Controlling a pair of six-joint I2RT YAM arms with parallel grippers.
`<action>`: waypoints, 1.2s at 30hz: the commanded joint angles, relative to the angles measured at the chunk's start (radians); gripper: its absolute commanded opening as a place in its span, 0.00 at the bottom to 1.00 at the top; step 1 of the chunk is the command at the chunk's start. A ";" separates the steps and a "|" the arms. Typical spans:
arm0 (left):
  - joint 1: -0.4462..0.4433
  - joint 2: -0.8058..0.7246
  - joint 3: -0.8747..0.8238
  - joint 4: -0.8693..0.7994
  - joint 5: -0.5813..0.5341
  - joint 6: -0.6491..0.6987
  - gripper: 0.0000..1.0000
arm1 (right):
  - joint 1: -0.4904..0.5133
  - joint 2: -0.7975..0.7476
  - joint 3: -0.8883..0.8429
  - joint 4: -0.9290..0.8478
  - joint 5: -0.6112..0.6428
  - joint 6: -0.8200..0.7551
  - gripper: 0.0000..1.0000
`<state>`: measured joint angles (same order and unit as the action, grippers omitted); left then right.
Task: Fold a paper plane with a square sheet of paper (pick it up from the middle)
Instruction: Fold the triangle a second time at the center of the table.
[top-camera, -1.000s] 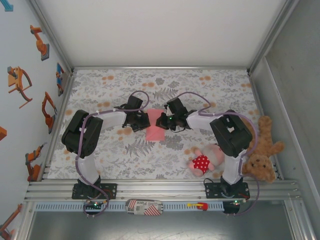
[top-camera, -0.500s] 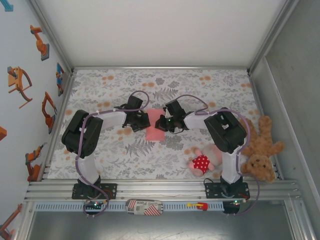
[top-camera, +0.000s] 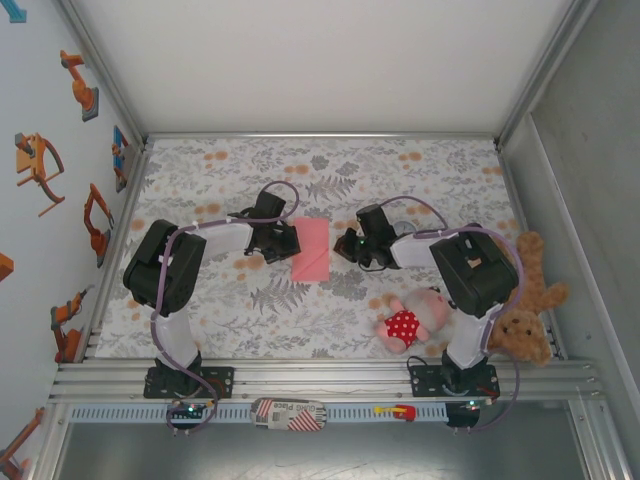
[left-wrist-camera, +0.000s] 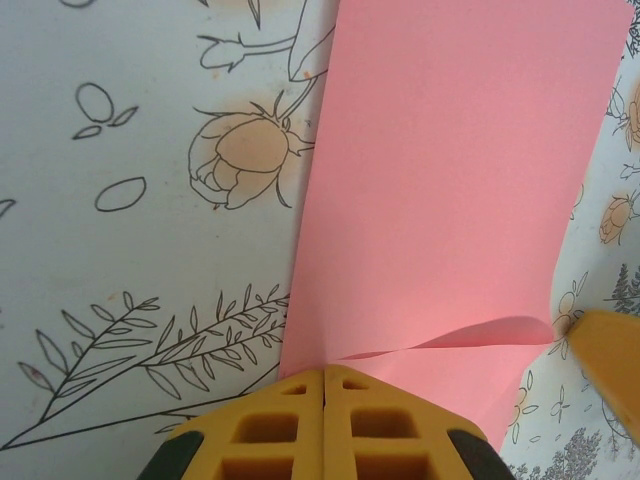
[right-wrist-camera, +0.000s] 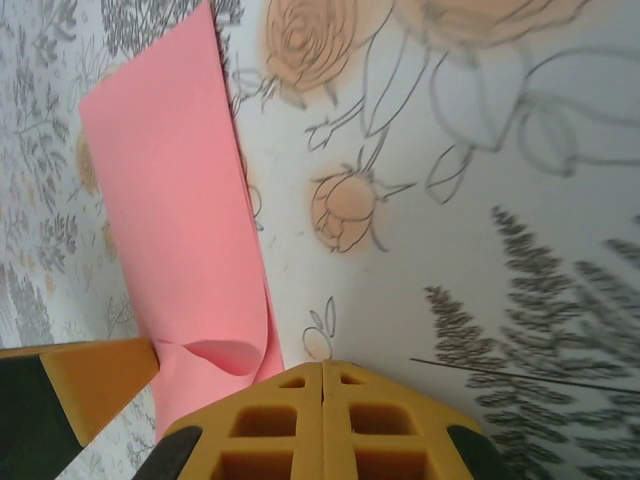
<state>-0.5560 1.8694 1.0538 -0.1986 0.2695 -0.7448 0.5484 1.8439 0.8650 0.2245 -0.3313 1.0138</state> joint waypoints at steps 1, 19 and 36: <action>0.016 0.054 -0.028 -0.095 -0.109 0.030 0.00 | 0.008 -0.038 0.026 -0.024 0.021 -0.035 0.00; 0.013 0.054 -0.031 -0.095 -0.102 0.021 0.00 | 0.070 0.132 0.157 -0.086 -0.047 -0.006 0.00; 0.013 0.048 -0.025 -0.091 -0.086 0.025 0.00 | 0.051 -0.024 0.085 -0.045 -0.007 -0.028 0.00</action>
<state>-0.5560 1.8694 1.0538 -0.1986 0.2707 -0.7452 0.5686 1.8507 0.9184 0.1631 -0.3126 1.0313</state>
